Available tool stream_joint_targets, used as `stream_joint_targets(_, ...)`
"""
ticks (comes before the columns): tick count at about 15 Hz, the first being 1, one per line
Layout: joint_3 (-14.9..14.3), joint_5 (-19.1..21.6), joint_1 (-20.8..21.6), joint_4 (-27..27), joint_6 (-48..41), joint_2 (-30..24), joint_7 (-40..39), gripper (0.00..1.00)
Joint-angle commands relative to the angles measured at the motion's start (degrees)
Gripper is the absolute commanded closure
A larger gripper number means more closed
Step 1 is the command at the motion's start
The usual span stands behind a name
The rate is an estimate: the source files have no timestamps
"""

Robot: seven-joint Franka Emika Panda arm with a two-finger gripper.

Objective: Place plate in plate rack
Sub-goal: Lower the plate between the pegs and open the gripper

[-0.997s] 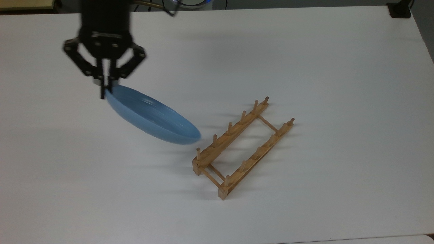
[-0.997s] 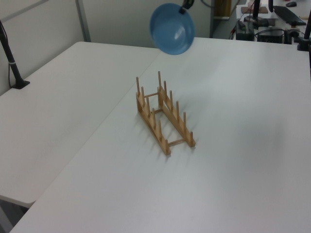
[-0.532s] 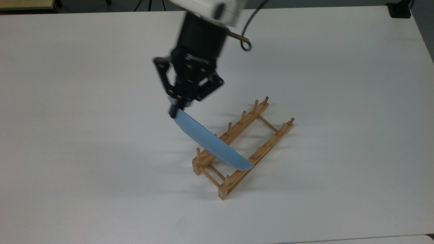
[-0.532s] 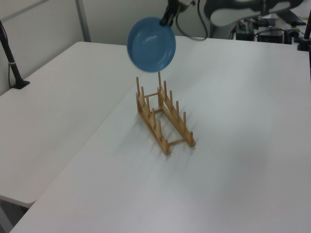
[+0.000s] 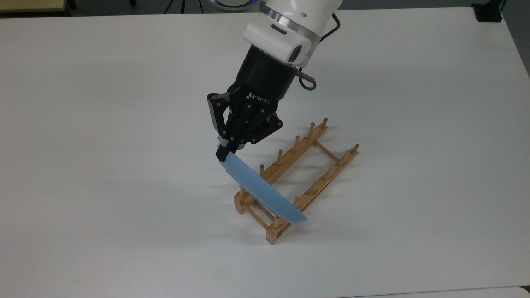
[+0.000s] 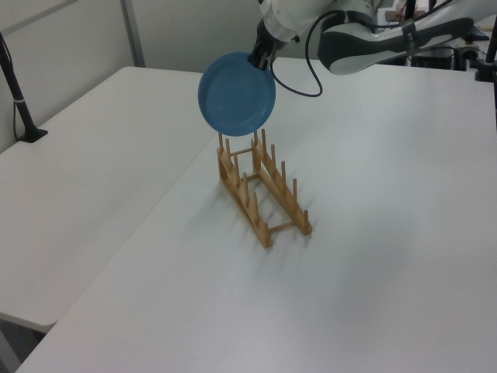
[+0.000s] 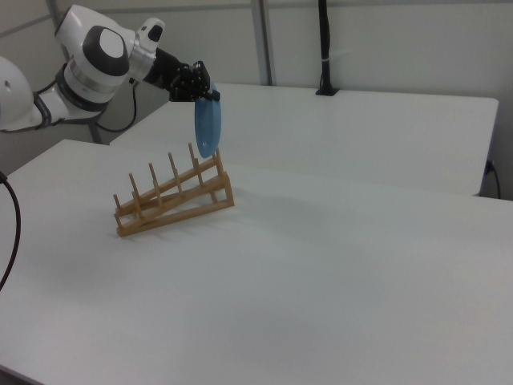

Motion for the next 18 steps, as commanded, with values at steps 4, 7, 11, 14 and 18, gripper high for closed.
stream_joint_targets(4, 2.12, -1.85, 0.73, -4.88, 1.09, -0.74, 1.52, 0.79)
stream_joint_targets(7, 2.30, -1.50, 0.64, -6.03, 1.09, -0.48, 3.45, 0.17)
stream_joint_targets(11, 2.39, 1.99, 0.12, -5.94, 1.35, -1.44, 9.24, 0.00)
stream_joint_targets(14, 3.08, 17.96, -0.23, -5.95, -2.75, -2.85, 5.68, 0.00)
stream_joint_targets(18, 5.02, 32.68, -3.31, -5.76, -21.28, -8.19, -1.37, 0.00)
